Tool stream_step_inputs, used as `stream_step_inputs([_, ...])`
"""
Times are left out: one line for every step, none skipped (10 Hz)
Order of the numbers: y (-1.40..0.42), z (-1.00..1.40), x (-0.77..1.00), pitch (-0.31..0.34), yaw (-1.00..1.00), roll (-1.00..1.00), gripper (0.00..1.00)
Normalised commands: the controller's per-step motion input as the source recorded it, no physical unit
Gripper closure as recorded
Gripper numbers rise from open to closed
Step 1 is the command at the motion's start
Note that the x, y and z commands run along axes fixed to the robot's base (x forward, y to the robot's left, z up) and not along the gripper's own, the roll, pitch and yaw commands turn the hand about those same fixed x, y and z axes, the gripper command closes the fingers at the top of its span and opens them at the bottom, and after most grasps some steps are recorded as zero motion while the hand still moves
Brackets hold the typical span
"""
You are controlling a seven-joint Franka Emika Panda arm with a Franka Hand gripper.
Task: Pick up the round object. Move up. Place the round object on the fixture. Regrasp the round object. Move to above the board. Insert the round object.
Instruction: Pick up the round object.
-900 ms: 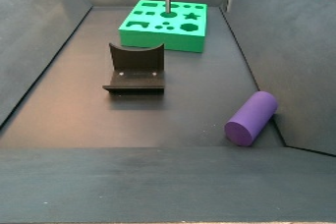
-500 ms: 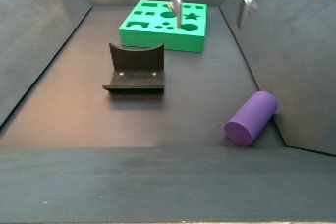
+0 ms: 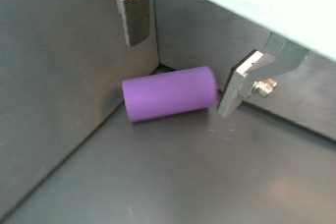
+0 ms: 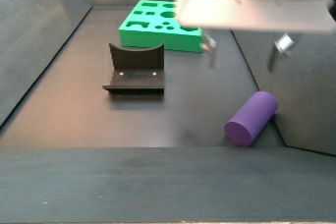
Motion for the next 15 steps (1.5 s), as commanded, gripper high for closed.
stream_step_inputs([0.29, -0.64, -0.59, -0.137, -0.61, 0.0, 0.0])
stream_step_inputs([0.26, -0.63, -0.52, -0.163, -0.63, 0.0, 0.0])
stream_step_inputs([0.26, -0.65, -0.44, -0.191, -0.64, 0.0, 0.0])
stream_step_inputs([0.27, -0.72, -0.37, -0.196, -0.63, 0.0, 0.0])
stream_step_inputs([0.22, -0.75, -0.22, -0.18, -0.54, 0.0, 0.0])
stream_step_inputs([0.19, -0.85, -0.04, -0.131, -0.47, 0.0, 0.0])
stream_step_inputs([0.14, -0.9, -0.01, -0.11, -0.47, 0.0, 0.0])
stream_step_inputs([0.01, -0.93, 0.0, -0.114, -0.45, 0.0, 0.0])
stream_step_inputs([0.0, -1.0, 0.23, -0.077, -0.34, 0.0, 0.0])
stream_step_inputs([0.0, -1.0, 0.27, -0.073, -0.33, 0.0, 0.0])
stream_step_inputs([0.0, -1.0, 0.26, -0.067, -0.34, 0.0, 0.0])
stream_step_inputs([0.0, -1.0, 0.26, -0.053, -0.3, 0.0, 0.0])
stream_step_inputs([0.0, -1.0, 0.27, -0.036, -0.25, 0.0, 0.0])
stream_step_inputs([0.0, -1.0, 0.17, -0.029, -0.18, 0.01, 0.0])
stream_step_inputs([0.0, -1.0, 0.0, -0.089, -0.06, 0.08, 0.0])
